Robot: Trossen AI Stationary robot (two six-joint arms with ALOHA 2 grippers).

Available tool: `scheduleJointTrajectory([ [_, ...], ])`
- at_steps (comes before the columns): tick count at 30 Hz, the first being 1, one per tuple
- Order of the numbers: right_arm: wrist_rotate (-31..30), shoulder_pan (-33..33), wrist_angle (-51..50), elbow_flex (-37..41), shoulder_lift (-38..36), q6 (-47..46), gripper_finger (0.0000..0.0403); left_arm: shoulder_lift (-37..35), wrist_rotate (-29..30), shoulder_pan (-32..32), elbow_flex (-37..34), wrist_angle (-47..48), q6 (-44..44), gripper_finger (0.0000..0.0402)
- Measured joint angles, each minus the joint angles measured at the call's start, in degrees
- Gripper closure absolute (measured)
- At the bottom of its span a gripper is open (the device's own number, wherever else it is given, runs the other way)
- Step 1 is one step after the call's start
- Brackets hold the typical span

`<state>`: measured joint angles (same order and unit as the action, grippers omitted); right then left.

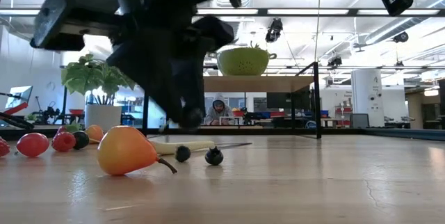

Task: Pick & Place Fruit
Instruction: Put the black cherry into the strainer bowl

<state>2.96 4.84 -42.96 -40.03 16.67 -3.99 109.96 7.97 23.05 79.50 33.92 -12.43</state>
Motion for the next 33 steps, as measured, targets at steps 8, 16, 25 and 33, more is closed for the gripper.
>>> scheduleJointTrajectory([
  [8, 0.0, 0.0, 0.0, 0.0, 0.0, 0.0, 0.0394, -3.0, 13.9, -1.8, 0.5, 1.7, -5.9, 0.029],
  [16, 0.0, 0.0, 0.0, 0.0, 0.0, 0.0, 0.0394, -4.6, 30.8, -4.7, 5.2, 1.9, -15.2, 0.0287],
  [25, 0.0, 0.0, 0.0, 0.0, 0.0, 0.0, 0.0394, -5.3, 44.7, -10.0, 14.8, 1.4, -26.2, 0.0291],
  [33, 0.0, 0.0, 0.0, 0.0, 0.0, 0.0, 0.0394, -5.3, 43.4, -21.3, 19.4, 0.8, -29.3, 0.029],
])
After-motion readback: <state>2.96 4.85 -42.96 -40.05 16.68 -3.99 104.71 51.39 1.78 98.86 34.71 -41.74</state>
